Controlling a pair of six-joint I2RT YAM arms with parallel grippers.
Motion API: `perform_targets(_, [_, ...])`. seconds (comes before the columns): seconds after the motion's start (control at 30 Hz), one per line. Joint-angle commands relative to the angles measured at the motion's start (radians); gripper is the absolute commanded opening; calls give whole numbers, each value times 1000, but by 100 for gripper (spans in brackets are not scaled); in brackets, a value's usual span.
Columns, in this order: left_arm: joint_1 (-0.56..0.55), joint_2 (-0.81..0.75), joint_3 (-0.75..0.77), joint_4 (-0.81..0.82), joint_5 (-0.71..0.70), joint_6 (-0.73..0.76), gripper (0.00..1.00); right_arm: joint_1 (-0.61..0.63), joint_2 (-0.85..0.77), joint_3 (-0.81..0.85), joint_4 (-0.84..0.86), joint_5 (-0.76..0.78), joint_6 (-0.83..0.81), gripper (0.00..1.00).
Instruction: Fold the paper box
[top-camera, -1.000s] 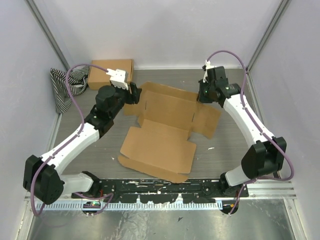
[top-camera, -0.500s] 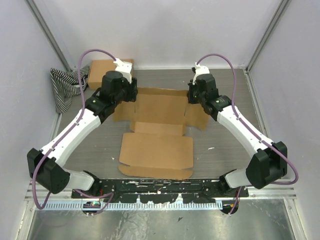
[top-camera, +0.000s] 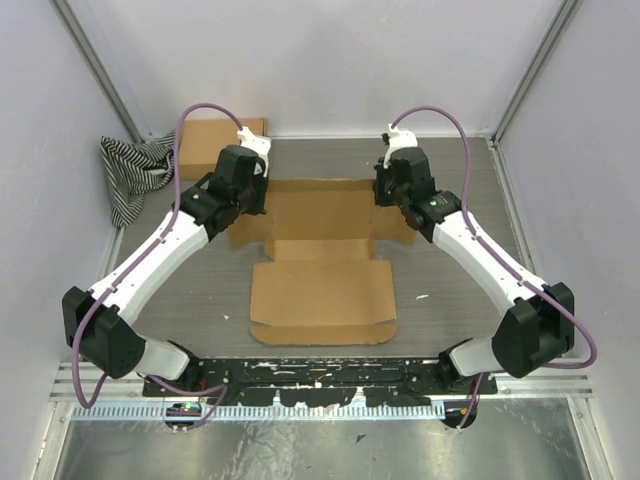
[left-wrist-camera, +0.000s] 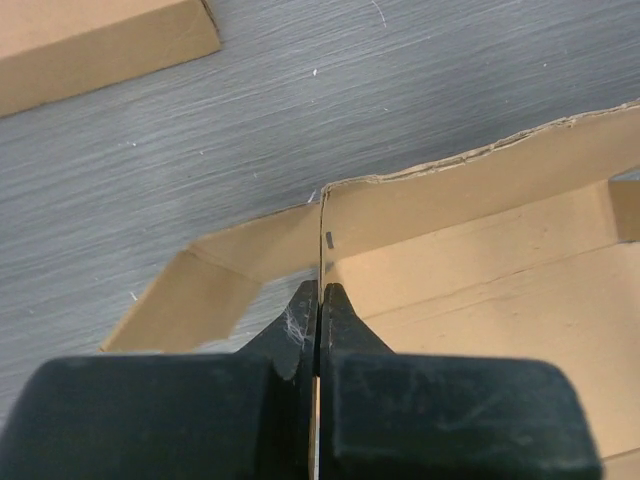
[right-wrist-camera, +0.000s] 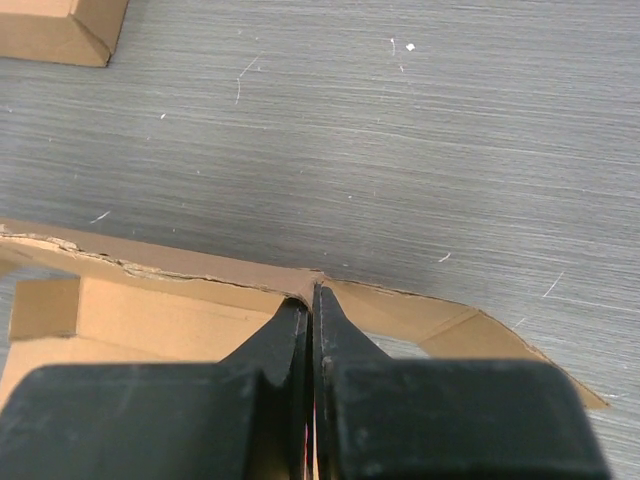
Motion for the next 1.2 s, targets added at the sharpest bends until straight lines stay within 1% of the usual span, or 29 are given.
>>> perform_targets(0.0, [3,11,7,4,-26,-25,0,1,-9,74,-13,0,8,9])
perform_targets(0.07, [3,9,-13,32,-27,-38,0,0,9,123,-84,-5,6,30])
perform_targets(0.1, [3,7,-25,56,-31,-45,0,1,14,139,-115,-14,3,37])
perform_targets(0.2, [4,1,-65,109,-51,-63,0,1,-11,162,-173,-28,-6,46])
perform_targets(0.27, [3,-5,-101,146,-68,-74,0,-2,-63,163,-187,-32,-12,52])
perform_targets(0.33, [3,-22,-151,205,-89,-82,0,-10,-122,158,-189,-19,-16,57])
perform_targets(0.43, [2,-82,-281,366,-107,-88,0,-64,-194,142,-178,-10,-15,58])
perform_targets(0.53, [2,-160,-441,580,-120,-94,0,-171,-218,104,-157,-31,-3,57])
perform_targets(0.57, [1,-190,-488,639,-118,-96,0,-219,-212,93,-156,-50,4,57])
perform_targets(0.63, [0,-224,-556,751,-108,-95,0,-285,-182,71,-155,-41,24,56])
perform_targets(0.73, [-7,-243,-631,854,-106,-63,0,-358,-110,25,-119,-71,38,52])
perform_targets(0.83, [-14,-257,-688,970,-90,-40,0,-405,-61,-42,-34,-156,54,47])
perform_targets(0.93, [-18,-266,-710,1047,-55,-3,0,-430,-20,-77,36,-221,59,44])
perform_targets(1.03, [-18,-248,-724,1126,-26,35,0,-444,21,-83,68,-250,28,41])
perform_targets(1.1, [-18,-230,-732,1169,-14,54,0,-464,44,-88,82,-307,3,40])
perform_targets(1.17, [-18,-206,-759,1258,-11,67,0,-482,61,-98,100,-391,-6,40])
